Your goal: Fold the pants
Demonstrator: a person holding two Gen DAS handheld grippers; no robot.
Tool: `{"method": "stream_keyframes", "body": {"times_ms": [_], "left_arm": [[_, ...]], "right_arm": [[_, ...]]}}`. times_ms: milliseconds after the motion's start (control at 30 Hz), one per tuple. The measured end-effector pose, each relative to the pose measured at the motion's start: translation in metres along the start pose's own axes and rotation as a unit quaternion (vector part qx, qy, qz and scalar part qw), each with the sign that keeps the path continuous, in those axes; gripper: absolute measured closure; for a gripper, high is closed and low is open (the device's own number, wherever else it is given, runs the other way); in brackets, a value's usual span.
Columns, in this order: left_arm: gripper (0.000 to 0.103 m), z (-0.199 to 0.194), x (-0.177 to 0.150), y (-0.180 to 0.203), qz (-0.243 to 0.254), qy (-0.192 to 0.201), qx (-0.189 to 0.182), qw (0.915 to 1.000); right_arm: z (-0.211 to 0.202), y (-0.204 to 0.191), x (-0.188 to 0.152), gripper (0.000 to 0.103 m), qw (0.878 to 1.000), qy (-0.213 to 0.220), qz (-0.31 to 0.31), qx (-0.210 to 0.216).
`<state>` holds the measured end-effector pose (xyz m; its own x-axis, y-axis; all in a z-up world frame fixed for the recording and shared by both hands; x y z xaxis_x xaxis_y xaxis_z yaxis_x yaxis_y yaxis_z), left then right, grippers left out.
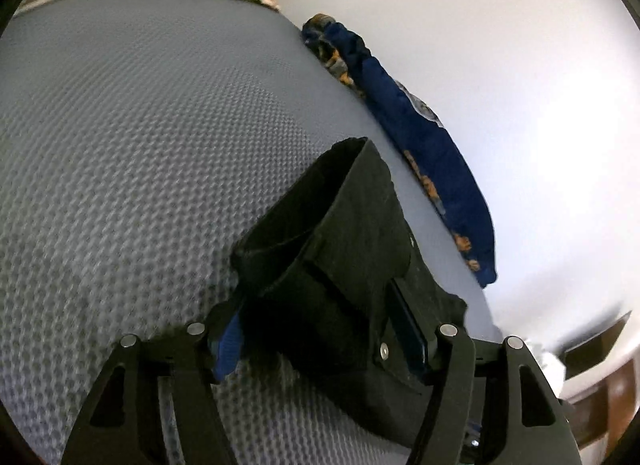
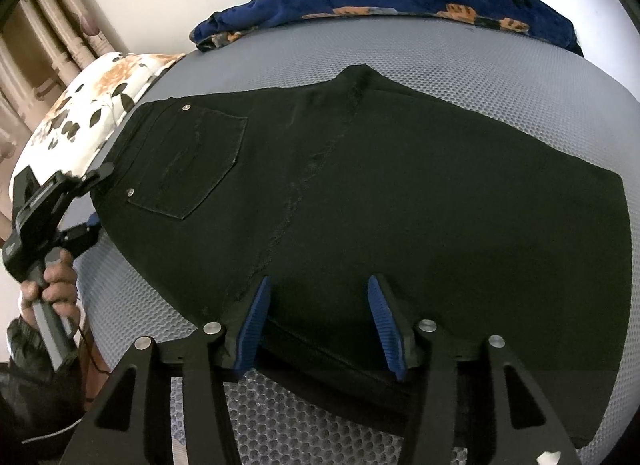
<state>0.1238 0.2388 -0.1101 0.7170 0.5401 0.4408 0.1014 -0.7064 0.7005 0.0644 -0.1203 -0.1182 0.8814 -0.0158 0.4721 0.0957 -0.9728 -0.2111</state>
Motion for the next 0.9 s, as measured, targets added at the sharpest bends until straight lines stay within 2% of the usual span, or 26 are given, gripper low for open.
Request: {"method": "stream_keyframes", "body": {"times_ms": [100, 133, 233, 267, 333, 467, 633, 767, 900], "left_arm": [[0.036, 0.003, -0.001, 0.001, 0.011, 0.01, 0.001, 0.9999], [0.039, 0.005, -0.001, 0.002, 0.01, 0.011, 0.004, 0.9999], [0.066, 0.009, 0.0, -0.002, -0.007, 0.01, 0.021, 0.9997], [0.072, 0.009, 0.0, -0.004, -0.012, 0.007, 0.014, 0.9998], [0.077, 0.005, 0.0, -0.002, -0.017, 0.007, 0.006, 0.9998], [0.079, -0.008, 0.002, 0.028, 0.026, 0.021, -0.003, 0.9994], [0.08, -0.023, 0.004, 0.09, 0.083, 0.026, -0.052, 0.9949], [0.08, -0.028, -0.008, 0.146, 0.144, 0.014, -0.088, 0.9856], [0.08, -0.022, -0.031, 0.198, 0.194, -0.011, -0.127, 0.9727]], "right_arm": [[0.0, 0.002, 0.0, 0.054, 1.0, 0.001, 0.006, 0.006], [0.0, 0.003, 0.0, 0.054, 1.0, 0.001, 0.008, 0.008], [-0.001, 0.003, 0.0, 0.054, 1.0, 0.002, 0.011, 0.01], [-0.001, 0.003, 0.001, 0.054, 1.0, 0.002, 0.01, 0.01], [-0.001, 0.002, 0.002, 0.054, 1.0, 0.0, 0.01, 0.011], [-0.005, 0.004, 0.005, 0.054, 1.0, 0.0, 0.011, 0.01], [-0.03, 0.018, 0.013, 0.052, 0.999, 0.03, 0.026, 0.003], [-0.054, 0.044, 0.018, 0.052, 0.997, 0.054, 0.062, 0.001], [-0.08, 0.078, 0.022, 0.052, 0.992, 0.079, 0.099, -0.008]]}}
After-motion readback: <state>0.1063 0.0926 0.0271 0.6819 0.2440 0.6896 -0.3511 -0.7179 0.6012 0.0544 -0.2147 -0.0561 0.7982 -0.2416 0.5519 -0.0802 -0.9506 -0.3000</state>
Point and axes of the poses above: each gripper's, at about its wrist camera, not at the fingertips, and z roughly the way its jaws point, y to its right, x to its top, the point moved 3 cm from there along z, roughly the way its jaws point, and after that the axes turned 1 degree about -x, right-handed, at the moved point
